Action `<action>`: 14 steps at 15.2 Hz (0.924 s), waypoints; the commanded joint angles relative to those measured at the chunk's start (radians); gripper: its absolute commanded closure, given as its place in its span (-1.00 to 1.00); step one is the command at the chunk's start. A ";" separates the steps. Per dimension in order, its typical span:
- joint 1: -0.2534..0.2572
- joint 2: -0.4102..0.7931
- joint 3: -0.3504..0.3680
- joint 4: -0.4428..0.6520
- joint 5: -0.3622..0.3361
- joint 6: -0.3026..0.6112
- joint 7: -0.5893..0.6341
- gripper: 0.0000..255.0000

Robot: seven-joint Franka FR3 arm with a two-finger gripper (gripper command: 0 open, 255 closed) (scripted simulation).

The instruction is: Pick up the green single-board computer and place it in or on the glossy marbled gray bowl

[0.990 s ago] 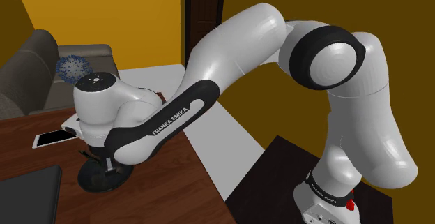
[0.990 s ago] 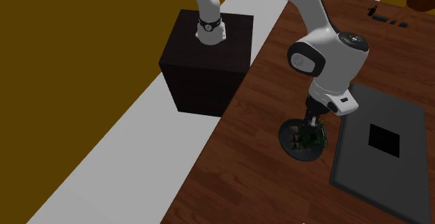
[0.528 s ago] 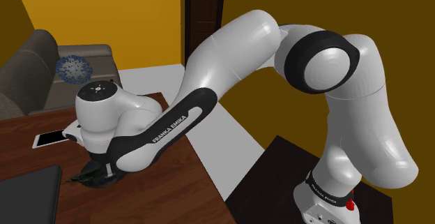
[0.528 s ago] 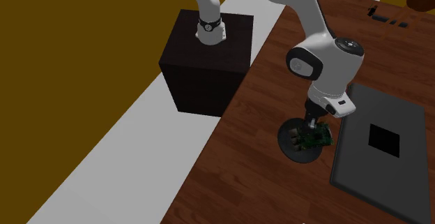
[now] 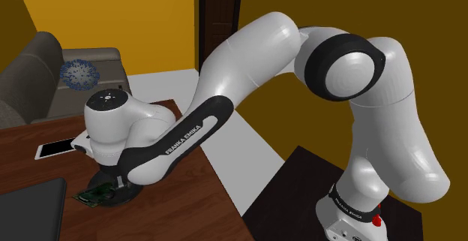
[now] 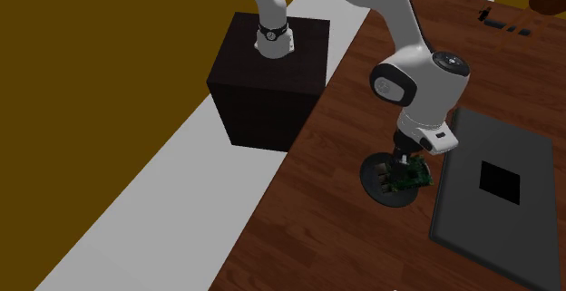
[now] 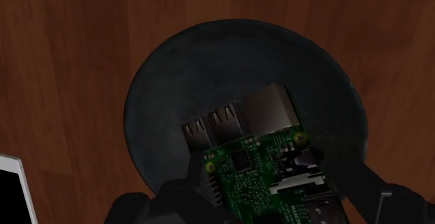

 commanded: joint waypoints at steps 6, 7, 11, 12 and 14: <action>-0.006 -0.104 0.018 -0.035 0.021 -0.070 -0.012 -1.00; -0.006 -0.104 0.018 -0.035 0.021 -0.070 -0.012 -1.00; -0.006 -0.104 0.018 -0.035 0.021 -0.070 -0.012 -1.00; -0.006 -0.104 0.018 -0.035 0.021 -0.070 -0.012 -1.00; -0.006 -0.104 0.018 -0.035 0.021 -0.070 -0.012 -1.00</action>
